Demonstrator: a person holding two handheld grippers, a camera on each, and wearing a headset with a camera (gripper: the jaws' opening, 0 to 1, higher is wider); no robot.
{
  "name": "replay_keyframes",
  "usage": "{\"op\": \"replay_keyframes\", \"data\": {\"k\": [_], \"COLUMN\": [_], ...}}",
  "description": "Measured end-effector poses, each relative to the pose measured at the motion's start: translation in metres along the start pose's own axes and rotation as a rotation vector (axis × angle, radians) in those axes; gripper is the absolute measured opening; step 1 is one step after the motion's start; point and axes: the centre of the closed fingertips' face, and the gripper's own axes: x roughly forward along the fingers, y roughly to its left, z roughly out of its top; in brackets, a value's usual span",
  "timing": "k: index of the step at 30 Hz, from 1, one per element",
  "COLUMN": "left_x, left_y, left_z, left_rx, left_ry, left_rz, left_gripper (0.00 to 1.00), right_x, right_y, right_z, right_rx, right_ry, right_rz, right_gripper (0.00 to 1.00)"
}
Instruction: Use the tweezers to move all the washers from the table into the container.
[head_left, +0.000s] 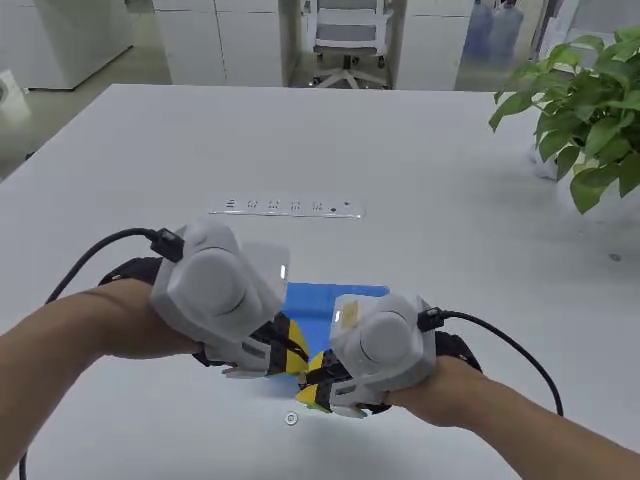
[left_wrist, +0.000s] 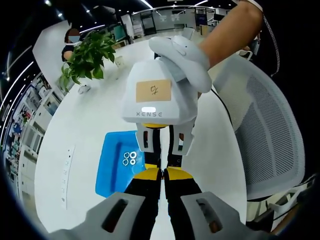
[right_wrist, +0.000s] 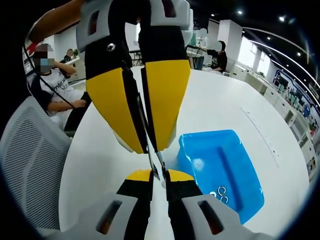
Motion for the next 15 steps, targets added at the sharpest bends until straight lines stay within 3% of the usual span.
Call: {"op": "replay_keyframes", "data": {"k": [15], "left_x": [0.007], "left_y": [-0.011], "left_z": [-0.016], "left_rx": [-0.043], "left_ry": [0.007], "left_rz": [-0.022], "left_gripper": [0.07], "right_x": [0.017], "right_y": [0.012], "right_z": [-0.006], "right_rx": [0.008], "right_ry": [0.004], "right_rz": [0.040], "right_gripper": [0.12]}}
